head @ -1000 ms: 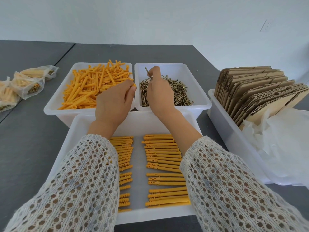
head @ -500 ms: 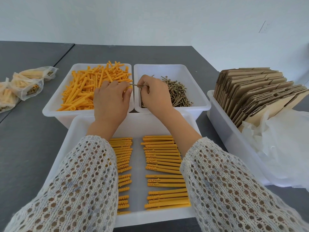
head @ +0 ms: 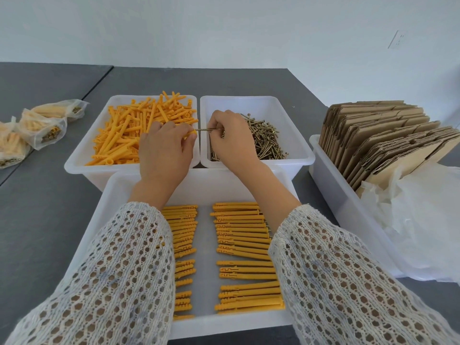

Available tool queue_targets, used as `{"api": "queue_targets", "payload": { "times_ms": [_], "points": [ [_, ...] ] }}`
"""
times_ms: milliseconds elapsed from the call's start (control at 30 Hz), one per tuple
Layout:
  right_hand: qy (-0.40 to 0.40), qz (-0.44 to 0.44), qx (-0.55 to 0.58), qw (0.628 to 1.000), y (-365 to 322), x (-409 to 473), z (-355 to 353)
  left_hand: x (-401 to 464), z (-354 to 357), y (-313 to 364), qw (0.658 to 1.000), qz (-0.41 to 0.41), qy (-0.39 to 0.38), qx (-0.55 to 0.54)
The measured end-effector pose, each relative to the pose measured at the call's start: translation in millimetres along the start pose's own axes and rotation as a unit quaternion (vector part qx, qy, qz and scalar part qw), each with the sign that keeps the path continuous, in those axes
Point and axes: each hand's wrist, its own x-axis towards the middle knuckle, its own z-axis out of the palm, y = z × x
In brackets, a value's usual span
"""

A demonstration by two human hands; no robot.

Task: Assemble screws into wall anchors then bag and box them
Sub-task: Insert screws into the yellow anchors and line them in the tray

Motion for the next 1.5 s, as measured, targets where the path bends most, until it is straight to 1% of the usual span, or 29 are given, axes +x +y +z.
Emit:
{"api": "queue_targets", "payload": {
  "times_ms": [133, 333, 500, 633, 700, 800, 867, 967, 1033, 1067, 1100, 1133, 1167, 1233, 1300, 1333, 1367, 1400, 1467, 1500],
  "points": [
    [0.009, -0.02, -0.037, 0.999, -0.1, -0.6, 0.3, 0.4, -0.8, -0.3, 1.0, 0.014, -0.006, -0.002],
    [-0.027, -0.071, -0.036, 0.996, -2.9, -2.1, 4.5, 0.5, -5.0, 1.7, 0.999, 0.044, -0.024, -0.02],
    [-0.039, -0.094, 0.033, 0.994, -8.7, -3.9, 4.4, 0.7, -5.7, 2.1, 0.998, 0.047, -0.034, -0.031],
    [-0.064, -0.078, 0.094, 0.99, -16.9, -5.0, 10.3, 0.7, -4.3, 0.1, 0.997, 0.055, -0.04, -0.034],
    [-0.081, -0.068, 0.112, 0.988, -20.0, -6.4, 13.4, 1.4, -1.8, -2.6, 0.996, 0.041, -0.05, -0.063],
    [-0.084, -0.042, 0.133, 0.987, -19.0, -6.5, 14.4, 1.9, 0.9, -4.5, 0.992, 0.016, -0.061, -0.108],
    [-0.062, -0.004, 0.171, 0.983, -15.4, -4.7, 11.5, 1.4, 0.3, -2.9, 0.994, -0.001, -0.042, -0.099],
    [-0.027, 0.078, 0.209, 0.975, -4.8, 1.3, 4.7, 3.7, -5.0, 6.9, 0.997, -0.035, 0.015, -0.072],
    [0.0, 0.144, 0.21, 0.967, 7.7, 6.2, 1.5, 8.9, -13.0, 20.9, 0.993, -0.035, 0.035, -0.107],
    [0.018, 0.188, 0.219, 0.957, 16.5, 8.7, 0.8, 12.2, -17.2, 29.0, 0.989, -0.023, 0.03, -0.146],
    [0.037, 0.239, 0.24, 0.94, 24.5, 11.0, 0.0, 15.3, -21.4, 37.4, 0.98, -0.006, 0.009, -0.198],
    [0.061, 0.294, 0.269, 0.915, 29.8, 14.2, -2.3, 17.6, -25.8, 46.0, 0.967, 0.007, -0.03, -0.253],
    [0.079, 0.344, 0.3, 0.886, 35.7, 19.0, -5.8, 18.5, -30.3, 54.5, 0.951, 0.013, -0.085, -0.296],
    [0.077, 0.399, 0.328, 0.853, 42.8, 24.8, -12.0, 16.9, -36.3, 69.6, 0.917, 0.016, -0.232, -0.325],
    [0.052, 0.444, 0.372, 0.814, 47.1, 28.3, -16.6, 12.9, -38.3, 80.2, 0.868, 0.013, -0.385, -0.313],
    [0.064, 0.446, 0.41, 0.793, 47.9, 28.6, -18.4, 10.8, -38.0, 83.3, 0.843, 0.006, -0.447, -0.299],
    [0.077, 0.453, 0.401, 0.792, 46.2, 27.9, -20.4, 8.5, -37.3, 85.5, 0.82, -0.002, -0.5, -0.278],
    [0.079, 0.486, 0.42, 0.762, 46.7, 26.8, -21.9, 6.1, -36.2, 87.0, 0.801, -0.009, -0.543, -0.251],
    [0.065, 0.499, 0.44, 0.743, 46.5, 25.6, -22.5, -0.4, -32.3, 90.2, 0.777, -0.009, -0.6, -0.191],
    [0.065, 0.495, 0.446, 0.743, 46.1, 26.3, -22.4, -4.6, -29.2, 92.6, 0.771, -0.005, -0.613, -0.171]
  ]
}}
